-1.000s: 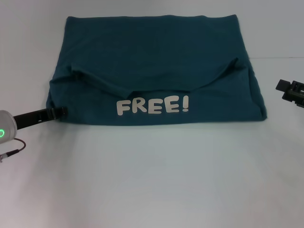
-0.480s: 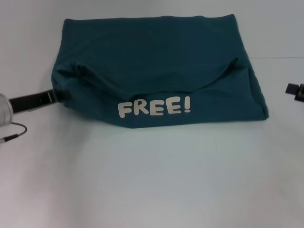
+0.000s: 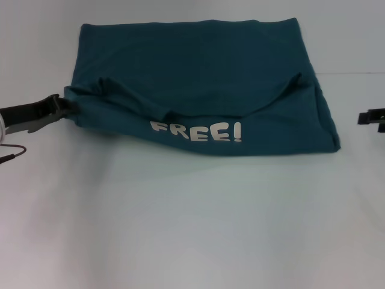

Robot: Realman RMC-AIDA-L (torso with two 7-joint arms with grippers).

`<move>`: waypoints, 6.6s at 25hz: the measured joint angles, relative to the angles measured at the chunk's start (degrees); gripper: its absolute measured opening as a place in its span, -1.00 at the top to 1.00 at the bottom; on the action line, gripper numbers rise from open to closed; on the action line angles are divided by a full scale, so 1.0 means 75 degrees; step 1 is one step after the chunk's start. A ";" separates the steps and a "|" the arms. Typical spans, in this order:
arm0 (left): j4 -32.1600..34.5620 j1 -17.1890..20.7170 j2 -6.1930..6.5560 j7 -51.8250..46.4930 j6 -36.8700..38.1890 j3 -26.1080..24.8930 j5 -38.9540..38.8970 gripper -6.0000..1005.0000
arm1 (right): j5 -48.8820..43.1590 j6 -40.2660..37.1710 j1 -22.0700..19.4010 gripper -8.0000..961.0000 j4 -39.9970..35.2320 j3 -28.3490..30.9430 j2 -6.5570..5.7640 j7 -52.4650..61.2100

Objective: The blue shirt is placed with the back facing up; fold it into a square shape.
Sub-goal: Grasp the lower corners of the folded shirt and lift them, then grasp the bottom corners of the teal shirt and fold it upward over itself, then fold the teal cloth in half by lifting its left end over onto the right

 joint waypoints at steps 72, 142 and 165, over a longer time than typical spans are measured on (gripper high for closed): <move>0.1551 0.1264 0.0104 0.0197 0.4687 -0.0848 0.1353 0.89 | -0.0986 -0.3001 -0.0373 0.90 -0.1232 -0.0928 0.0545 0.0509; -0.0811 -0.1831 0.0035 -0.1546 -0.2603 -0.0118 0.2437 0.79 | -0.0059 0.5986 0.2375 0.90 0.1413 -0.1673 0.1315 -0.0319; 0.1196 0.0436 -0.0356 -0.1951 0.0127 -0.0091 -0.0187 -0.15 | 0.2491 -0.0224 -0.0330 -0.32 -0.0867 -0.0062 0.0437 -0.0375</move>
